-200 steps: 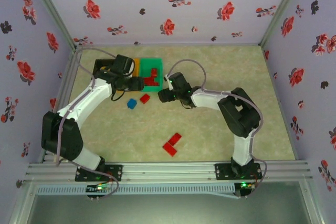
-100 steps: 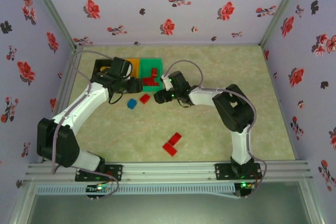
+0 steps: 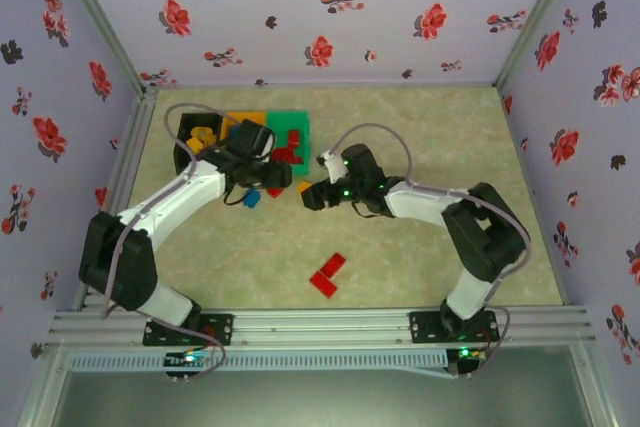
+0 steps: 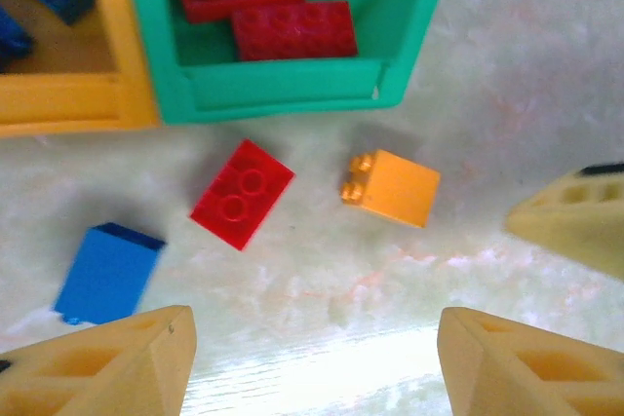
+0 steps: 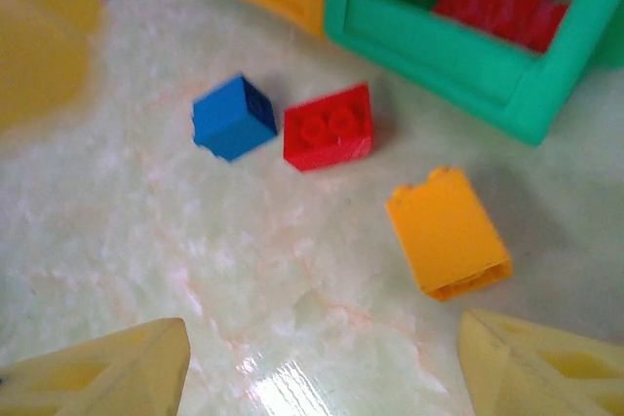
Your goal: Sort the legos into containers by color
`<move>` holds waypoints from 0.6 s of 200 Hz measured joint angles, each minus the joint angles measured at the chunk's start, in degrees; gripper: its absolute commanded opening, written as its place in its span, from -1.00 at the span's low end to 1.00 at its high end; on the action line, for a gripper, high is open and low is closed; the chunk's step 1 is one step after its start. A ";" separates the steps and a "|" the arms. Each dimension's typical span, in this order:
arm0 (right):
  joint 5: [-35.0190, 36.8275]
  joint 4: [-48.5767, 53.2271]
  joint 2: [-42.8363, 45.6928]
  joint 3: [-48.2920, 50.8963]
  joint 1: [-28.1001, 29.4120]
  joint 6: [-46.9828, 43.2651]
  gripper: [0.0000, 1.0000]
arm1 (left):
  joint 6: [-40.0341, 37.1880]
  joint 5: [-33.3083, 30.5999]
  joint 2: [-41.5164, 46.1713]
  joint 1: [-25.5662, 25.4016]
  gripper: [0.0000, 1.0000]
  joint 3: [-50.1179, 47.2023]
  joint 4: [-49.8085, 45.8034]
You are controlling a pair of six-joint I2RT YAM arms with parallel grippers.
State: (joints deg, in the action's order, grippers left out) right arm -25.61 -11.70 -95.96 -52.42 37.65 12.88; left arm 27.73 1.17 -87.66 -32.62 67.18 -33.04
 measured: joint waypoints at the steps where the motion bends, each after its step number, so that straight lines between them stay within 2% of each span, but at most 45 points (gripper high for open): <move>1: 0.11 0.00 0.20 0.02 -0.04 0.09 0.50 | 0.07 0.00 -0.11 -0.09 0.34 0.00 0.04; 41: 8.83 5.07 10.78 0.07 -2.56 1.92 0.54 | 0.42 0.39 -6.56 -3.69 0.32 0.48 2.21; 69: 14.23 10.19 16.09 0.07 -3.76 2.84 0.59 | -2.45 0.44 -12.50 -5.03 0.32 3.74 2.47; 120: 19.12 15.52 24.28 1.99 -5.49 3.02 0.65 | -8.57 0.13 -19.45 -5.38 0.31 8.76 2.49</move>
State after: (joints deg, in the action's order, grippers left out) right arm -6.48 3.81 -71.68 -50.43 32.16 15.90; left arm 19.16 1.30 -107.11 -38.00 75.94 -30.55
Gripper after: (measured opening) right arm 0.820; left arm 0.660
